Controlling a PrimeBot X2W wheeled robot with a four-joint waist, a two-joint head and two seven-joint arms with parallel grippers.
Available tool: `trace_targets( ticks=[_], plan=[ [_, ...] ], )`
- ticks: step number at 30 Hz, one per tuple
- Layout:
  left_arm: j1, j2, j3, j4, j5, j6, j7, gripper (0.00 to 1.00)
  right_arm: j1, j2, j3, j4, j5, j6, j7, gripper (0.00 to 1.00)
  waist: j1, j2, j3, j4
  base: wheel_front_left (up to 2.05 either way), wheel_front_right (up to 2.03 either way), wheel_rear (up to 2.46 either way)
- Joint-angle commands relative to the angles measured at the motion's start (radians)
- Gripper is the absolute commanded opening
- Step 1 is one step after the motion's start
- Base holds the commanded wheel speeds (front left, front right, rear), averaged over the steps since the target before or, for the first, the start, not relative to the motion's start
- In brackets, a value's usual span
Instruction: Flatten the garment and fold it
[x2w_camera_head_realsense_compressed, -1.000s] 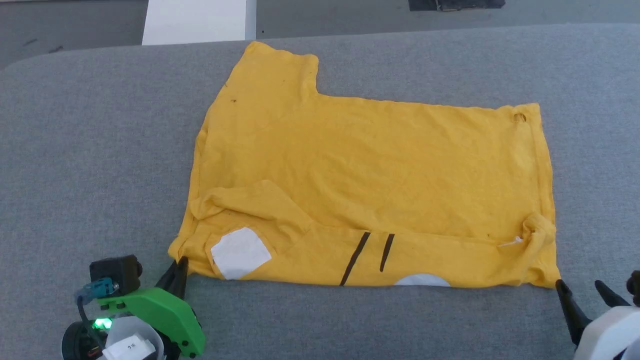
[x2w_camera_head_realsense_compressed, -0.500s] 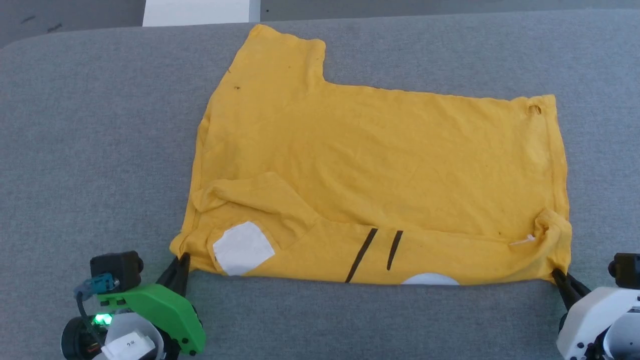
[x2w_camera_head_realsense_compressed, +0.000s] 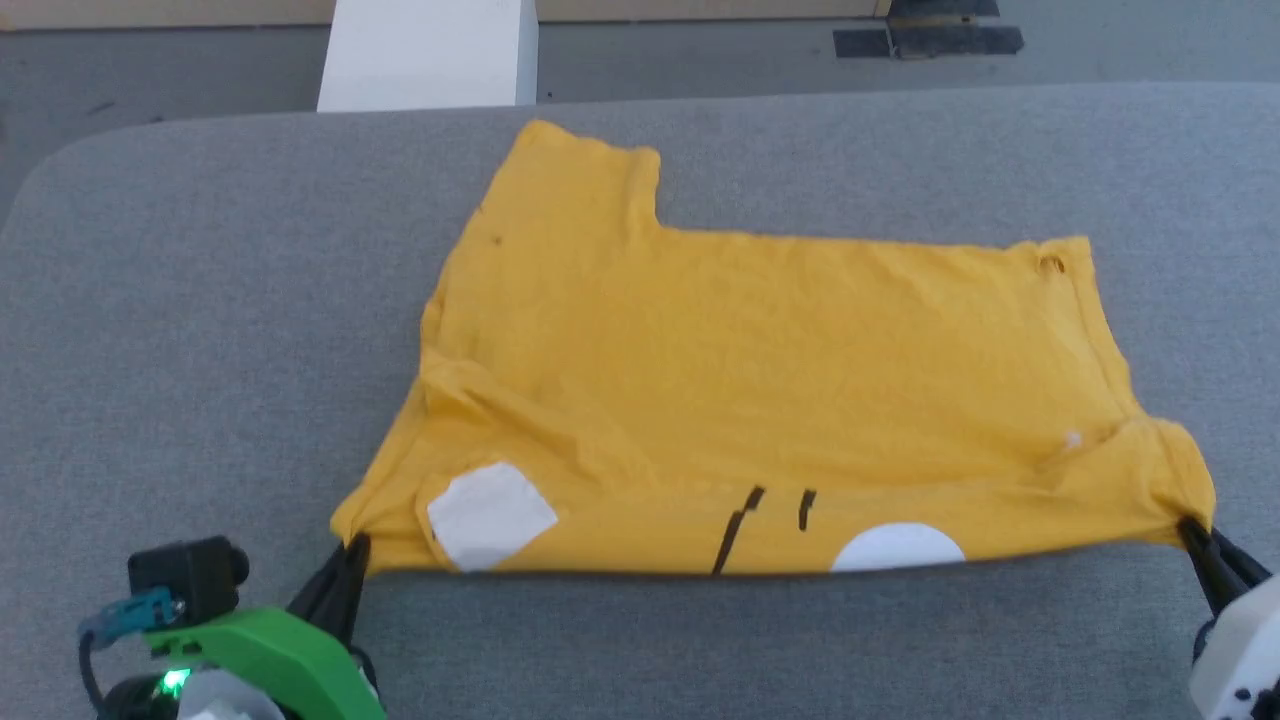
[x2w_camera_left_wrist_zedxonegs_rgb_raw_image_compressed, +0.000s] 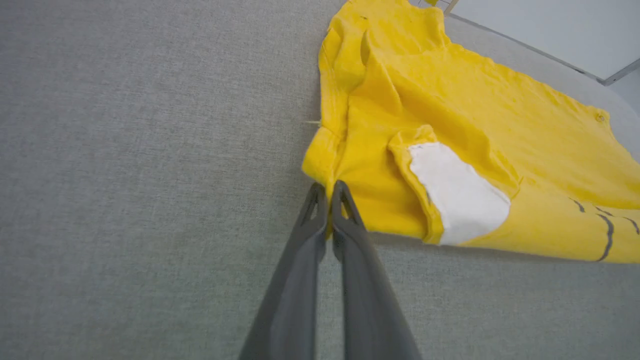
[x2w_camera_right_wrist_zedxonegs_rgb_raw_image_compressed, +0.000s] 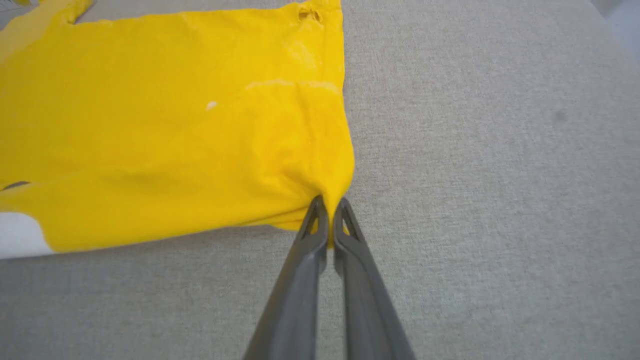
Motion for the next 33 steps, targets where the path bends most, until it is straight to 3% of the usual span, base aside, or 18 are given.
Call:
trace_targets(
  ticks=[1,5,8,14,15,16,17,18,26,33],
  plan=[
    [0.039,0.02,0.009,-0.03,-0.01,0.015,0.021,0.0,0.033,-0.004,-0.01,-0.028,0.01,-0.002,0.02,0.0,0.0,0.0,-0.039,0.004,0.0,0.0,0.0],
    [0.126,0.037,0.009,-0.101,-0.024,0.05,0.073,0.0,0.109,0.005,-0.023,-0.08,0.037,-0.002,0.081,0.0,0.0,0.0,-0.057,0.01,0.0,0.0,0.0],
    [0.197,0.018,-0.005,-0.109,-0.049,0.076,0.098,0.0,0.168,0.012,-0.026,-0.083,0.029,-0.002,0.098,0.0,0.0,0.0,-0.065,0.01,0.0,0.0,0.0],
    [0.229,-0.04,-0.036,-0.004,-0.084,0.07,0.079,0.0,0.195,0.036,0.013,-0.014,0.027,-0.002,0.07,0.0,0.0,0.0,-0.081,0.004,0.0,0.0,0.0],
    [0.224,-0.051,-0.038,0.022,-0.094,0.06,0.07,0.13,0.194,0.036,0.019,0.001,0.025,-0.002,0.059,0.0,0.0,0.0,-0.084,0.003,0.0,0.0,0.0],
    [0.217,-0.058,-0.036,0.042,-0.095,0.055,0.056,0.44,0.188,0.041,0.014,0.013,0.023,-0.002,0.043,0.0,0.0,0.0,-0.086,0.003,0.0,0.0,0.0],
    [0.206,-0.063,-0.033,0.066,-0.093,0.047,0.039,1.0,0.181,0.043,0.011,0.027,0.013,-0.002,0.019,0.28,0.0,0.0,-0.09,0.002,0.0,0.0,0.0],
    [0.198,-0.068,-0.032,0.085,-0.094,0.04,0.029,1.0,0.177,0.04,0.014,0.039,0.004,-0.002,0.007,1.0,0.0,0.0,-0.093,0.002,0.0,0.0,0.0],
    [0.153,-0.071,0.022,0.088,-0.111,0.004,-0.048,1.0,0.146,0.025,-0.008,0.028,-0.01,-0.002,-0.054,1.0,0.0,0.0,-0.109,-0.007,0.0,0.0,0.0],
    [-0.01,0.007,0.123,-0.062,0.015,0.012,-0.183,1.0,0.047,0.045,-0.044,-0.095,-0.09,-0.002,-0.199,1.0,0.0,0.0,-0.04,-0.024,0.0,0.0,0.0]
  ],
)
